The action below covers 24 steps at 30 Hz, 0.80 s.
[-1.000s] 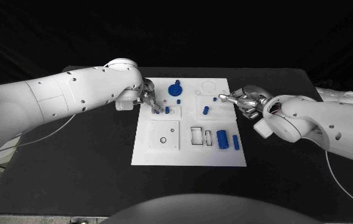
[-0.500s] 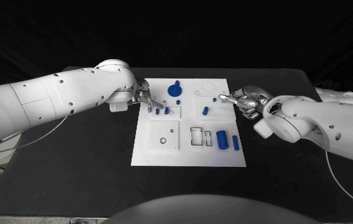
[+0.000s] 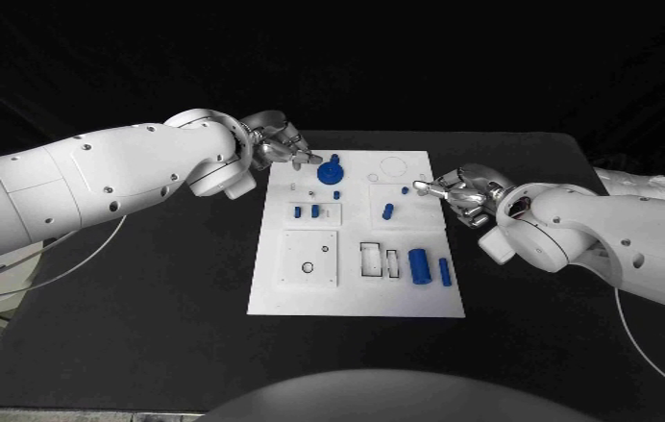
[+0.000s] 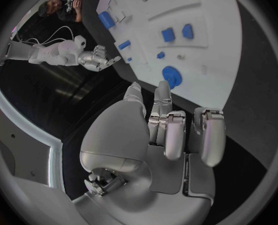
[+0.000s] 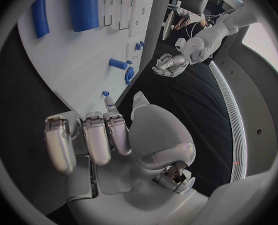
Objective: Assemble the parts on the task board
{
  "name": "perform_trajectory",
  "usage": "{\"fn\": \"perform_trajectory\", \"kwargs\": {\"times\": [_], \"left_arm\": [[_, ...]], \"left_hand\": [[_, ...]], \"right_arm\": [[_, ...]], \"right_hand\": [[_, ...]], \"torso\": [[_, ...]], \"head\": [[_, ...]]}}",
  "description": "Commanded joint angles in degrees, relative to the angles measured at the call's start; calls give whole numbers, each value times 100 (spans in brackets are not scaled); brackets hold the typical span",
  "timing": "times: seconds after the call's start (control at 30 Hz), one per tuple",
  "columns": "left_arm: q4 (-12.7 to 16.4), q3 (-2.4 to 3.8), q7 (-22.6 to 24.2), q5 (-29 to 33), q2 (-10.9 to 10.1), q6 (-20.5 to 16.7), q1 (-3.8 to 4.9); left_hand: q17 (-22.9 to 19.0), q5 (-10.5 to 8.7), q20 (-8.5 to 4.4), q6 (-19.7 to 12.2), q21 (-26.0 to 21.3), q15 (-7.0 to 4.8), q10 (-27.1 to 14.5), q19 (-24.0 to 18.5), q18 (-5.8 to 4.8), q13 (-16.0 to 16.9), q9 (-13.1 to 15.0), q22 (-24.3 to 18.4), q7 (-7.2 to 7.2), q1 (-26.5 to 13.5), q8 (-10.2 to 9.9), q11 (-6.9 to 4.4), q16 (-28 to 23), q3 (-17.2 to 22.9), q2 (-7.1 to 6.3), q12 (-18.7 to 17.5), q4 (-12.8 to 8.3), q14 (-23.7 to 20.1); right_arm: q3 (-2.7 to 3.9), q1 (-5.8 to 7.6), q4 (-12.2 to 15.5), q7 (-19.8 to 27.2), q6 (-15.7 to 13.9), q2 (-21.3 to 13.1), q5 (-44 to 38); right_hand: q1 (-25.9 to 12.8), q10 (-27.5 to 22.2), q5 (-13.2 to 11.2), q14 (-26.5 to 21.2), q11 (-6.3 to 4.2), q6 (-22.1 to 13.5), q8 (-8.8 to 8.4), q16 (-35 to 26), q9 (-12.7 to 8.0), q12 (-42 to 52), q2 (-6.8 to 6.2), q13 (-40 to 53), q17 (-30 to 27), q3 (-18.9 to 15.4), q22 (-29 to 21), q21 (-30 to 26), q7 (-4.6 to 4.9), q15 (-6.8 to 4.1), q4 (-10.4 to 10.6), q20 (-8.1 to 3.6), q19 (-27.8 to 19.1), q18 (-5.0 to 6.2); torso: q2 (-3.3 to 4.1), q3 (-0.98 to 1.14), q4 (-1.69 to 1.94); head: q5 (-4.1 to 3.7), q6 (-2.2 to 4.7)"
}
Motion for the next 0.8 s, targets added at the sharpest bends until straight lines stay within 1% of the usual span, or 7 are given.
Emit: {"fn": "perform_trajectory", "kwargs": {"times": [0.03, 0.17, 0.27, 0.5, 0.57, 0.63, 0.8], "left_arm": [[-50, -7, 1866, 876, 80, -1333, -41], [-141, -23, 2394, 875, 201, -1553, -120], [-214, -32, 2581, 424, 291, -1641, -196], [-394, -58, 2686, -1057, 503, -1511, -331], [-429, -63, 2646, -1424, 553, -1395, -361], [-459, -67, 2587, -1809, 605, -1309, -386], [-489, -69, 2534, -2121, 651, -1237, -411]], "left_hand": [[1505, 37, 112, -32, 14, 133, -307, 603, -43, -716, -338, 1510, 137, 353, -150, 146, 15, -5, -81, -891, -4, 599], [1505, -51, 258, -241, 14, 307, -844, 603, -43, -1475, -829, 1510, 293, 881, -185, 353, 15, 122, -286, -1691, 18, 599], [1505, -215, 318, -323, 14, 337, -893, 603, -43, -1835, -1129, 1510, 303, 1004, -190, 390, 15, 292, -385, -1912, 10, 599], [1505, -664, 318, -185, 14, 327, -632, 603, -43, -2413, -1662, 1510, 201, 1205, -184, 380, 15, 835, -529, -2085, 4, 599], [1505, -864, 316, -176, 14, 328, -527, 603, -43, -2537, -1787, 1510, 146, 1307, -185, 383, 15, 962, -524, -2108, -3, 599], [1505, -1210, 291, -35, 14, 282, -262, 603, -43, -2698, -1924, 1510, 125, 1477, -168, 338, 15, 1135, -454, -2113, 2, 599], [1505, -1322, 278, 56, 14, 284, -197, 603, -43, -2816, -2000, 1510, 98, 1571, -166, 332, 15, 1215, -450, -2178, -2, 599]], "right_arm": [[-1, -4, 12, 118, -59, -5, -40], [-1, -5, 20, 132, -66, -11, -37], [-1, -5, 23, 136, -71, -16, -36], [-1, -5, 32, 134, -64, -27, -33], [-1, -5, 33, 132, -67, -29, -33], [-1, -5, 33, 133, -67, -31, -32], [-1, -5, 34, 133, -64, -31, -32]], "right_hand": [[19, 615, 23, 598, 36, -39, 28, 24, 6, 22, 43, 1507, 1508, -33, 1509, 26, 63, 41, 9, 26, 600, -39], [20, 615, 23, 598, 36, -39, 28, 24, 6, 22, 44, 1507, 1508, -33, 1509, 26, 63, 41, 9, 26, 600, -39], [20, 615, 23, 598, 36, -39, 28, 24, 6, 22, 44, 1507, 1508, -33, 1509, 26, 63, 41, 9, 26, 600, -39], [20, 615, 23, 598, 36, -39, 28, 24, 6, 22, 44, 1507, 1508, -33, 1509, 26, 63, 41, 9, 26, 600, -39], [20, 615, 23, 598, 36, -39, 28, 24, 6, 22, 44, 1507, 1508, -33, 1509, 26, 63, 41, 9, 26, 600, -39], [20, 615, 23, 598, 36, -39, 28, 24, 6, 22, 44, 1507, 1508, -33, 1509, 26, 63, 41, 9, 26, 600, -39], [20, 615, 23, 598, 36, -39, 28, 24, 6, 22, 44, 1507, 1508, -33, 1509, 26, 63, 41, 9, 26, 600, -39]], "torso": [[3, -5, -3], [3, 1, -7], [6, 1, 2], [4, -2, -2], [4, -2, -4], [3, -9, 1], [4, -6, 1]], "head": [[-20, 2], [-9, 19], [-20, 24], [-20, 31], [-25, 34], [-33, 27], [-19, 26]]}}
